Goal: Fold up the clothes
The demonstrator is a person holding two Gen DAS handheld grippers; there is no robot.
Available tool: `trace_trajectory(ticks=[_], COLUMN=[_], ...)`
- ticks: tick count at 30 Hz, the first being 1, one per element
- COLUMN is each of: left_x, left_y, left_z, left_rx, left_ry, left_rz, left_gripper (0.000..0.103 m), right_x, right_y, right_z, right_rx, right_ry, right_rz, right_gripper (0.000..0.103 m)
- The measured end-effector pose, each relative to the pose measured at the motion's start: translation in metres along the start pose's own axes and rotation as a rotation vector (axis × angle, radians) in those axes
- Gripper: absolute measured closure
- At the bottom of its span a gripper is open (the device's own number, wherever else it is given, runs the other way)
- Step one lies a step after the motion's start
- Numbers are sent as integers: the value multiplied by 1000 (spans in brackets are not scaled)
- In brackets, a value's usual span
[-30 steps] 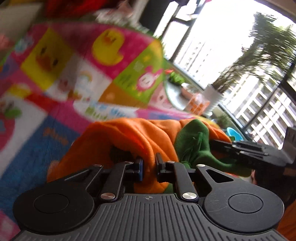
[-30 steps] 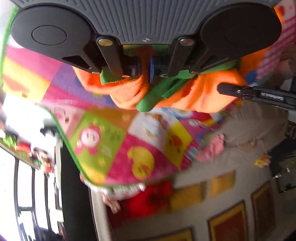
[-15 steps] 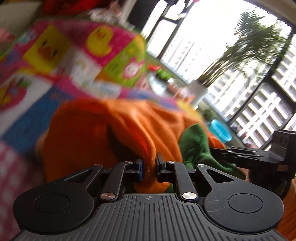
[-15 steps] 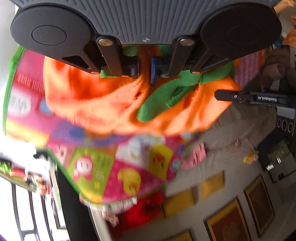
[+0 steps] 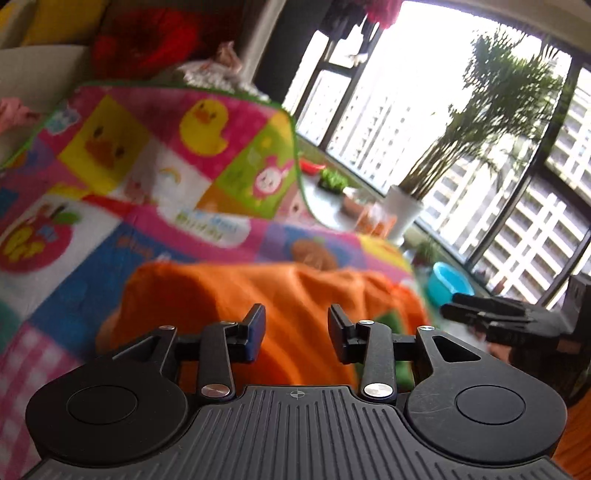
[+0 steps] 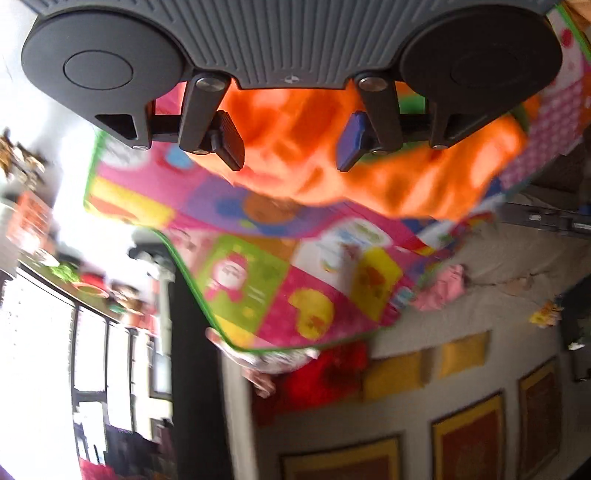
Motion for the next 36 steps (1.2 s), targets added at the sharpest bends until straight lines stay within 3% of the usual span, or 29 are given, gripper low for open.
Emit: trace_trajectory(ticks=[4,7,9,15,17,22,25,30,33,36], left_x=[35,79,99,96,96,93,95,86,73,58], left_y=[-3,17,34,38,40,42,41,36,25,15], left_z=[-10,1,13,18,17,10,7,6,8,24], left_rx=[-18,-46,-76,-72,-72,-57,-49,-52,-50,-72], left_ry=[40,-23,-83,-53,-48,-27,-23,-31,-32,-98], left_rz=[50,170,236,214,213,205,204,204,168,119], left_gripper=[58,49,48,44,42,30,28,27,19,18], right_x=[41,88,110,94,81,75,76,77,76,75], right_y=[-7,11,25,25,24,47,58,57,58,60], right_z=[16,22,19,12,12,8,9,13,12,12], right_rx=[30,18,19,52,37,19,-4,-35,-25,-28], right_ry=[-110,-82,-58,-66,-68,-88,-78,-67,-70,-65], right_rz=[56,159,218,175,155,212,205,211,208,197], right_gripper=[47,47,47,46,39,35,34,33,32,32])
Point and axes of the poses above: each gripper's, at about its wrist camera, not at the fingertips, and x roughly the way its jaws point, z to its left, y to its underside, the point moved 4 cm from there along x, roughly the way its jaws point, and after that the axes turned 1 degree about z, right-handed, at the moved point
